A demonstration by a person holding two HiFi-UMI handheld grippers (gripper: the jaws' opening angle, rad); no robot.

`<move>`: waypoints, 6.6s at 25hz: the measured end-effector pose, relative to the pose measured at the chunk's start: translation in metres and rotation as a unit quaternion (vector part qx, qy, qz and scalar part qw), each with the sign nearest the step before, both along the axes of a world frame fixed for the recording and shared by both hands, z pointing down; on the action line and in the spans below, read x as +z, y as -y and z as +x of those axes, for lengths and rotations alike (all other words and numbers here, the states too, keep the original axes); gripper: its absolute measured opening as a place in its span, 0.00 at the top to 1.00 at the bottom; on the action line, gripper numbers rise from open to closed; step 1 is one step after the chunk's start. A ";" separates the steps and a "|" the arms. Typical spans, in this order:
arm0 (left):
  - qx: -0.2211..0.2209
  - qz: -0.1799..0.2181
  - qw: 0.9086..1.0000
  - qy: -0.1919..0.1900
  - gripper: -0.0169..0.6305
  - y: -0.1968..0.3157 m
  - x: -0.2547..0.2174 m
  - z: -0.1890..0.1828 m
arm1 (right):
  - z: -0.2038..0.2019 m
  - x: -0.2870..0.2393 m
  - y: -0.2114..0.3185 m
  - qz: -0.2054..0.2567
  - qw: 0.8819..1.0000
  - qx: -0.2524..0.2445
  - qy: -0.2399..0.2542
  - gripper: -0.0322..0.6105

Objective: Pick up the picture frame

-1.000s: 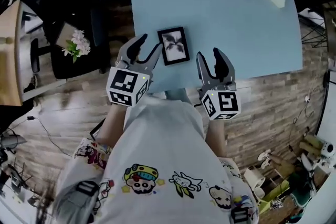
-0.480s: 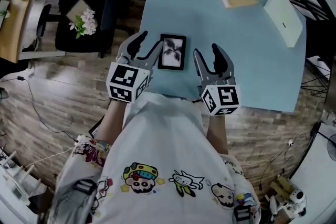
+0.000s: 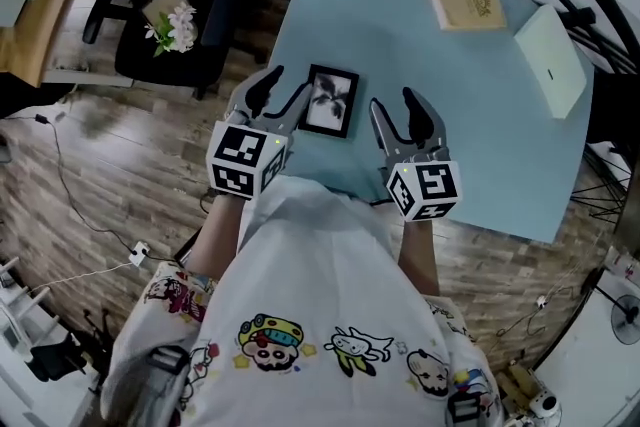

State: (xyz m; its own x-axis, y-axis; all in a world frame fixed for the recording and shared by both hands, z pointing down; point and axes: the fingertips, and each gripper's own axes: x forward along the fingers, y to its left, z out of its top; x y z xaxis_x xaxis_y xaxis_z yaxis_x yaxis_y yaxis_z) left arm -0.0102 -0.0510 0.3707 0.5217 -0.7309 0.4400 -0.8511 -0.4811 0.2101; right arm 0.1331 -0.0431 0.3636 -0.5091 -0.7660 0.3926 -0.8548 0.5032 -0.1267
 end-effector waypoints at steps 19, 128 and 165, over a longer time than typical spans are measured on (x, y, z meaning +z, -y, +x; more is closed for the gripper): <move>0.013 -0.010 1.000 -0.004 0.67 -0.003 0.008 -0.006 | -0.017 0.009 -0.006 -0.022 0.999 0.019 0.026 0.59; -0.030 -0.258 0.964 -0.050 0.87 0.004 0.189 0.023 | -0.037 0.186 -0.009 -0.428 0.850 -0.008 0.307 0.66; -0.025 -0.285 0.954 -0.087 0.87 0.006 0.188 0.021 | -0.072 0.167 0.006 -0.454 0.784 -0.105 0.410 0.72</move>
State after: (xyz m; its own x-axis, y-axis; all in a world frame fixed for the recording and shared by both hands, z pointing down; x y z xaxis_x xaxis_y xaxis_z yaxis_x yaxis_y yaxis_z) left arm 0.0108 -0.0571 0.5587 0.5936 -0.4247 0.6836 -0.7985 -0.2054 0.5658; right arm 0.0614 -0.0490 0.5309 -0.9531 -0.2255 0.2017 -0.2084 0.0060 -0.9780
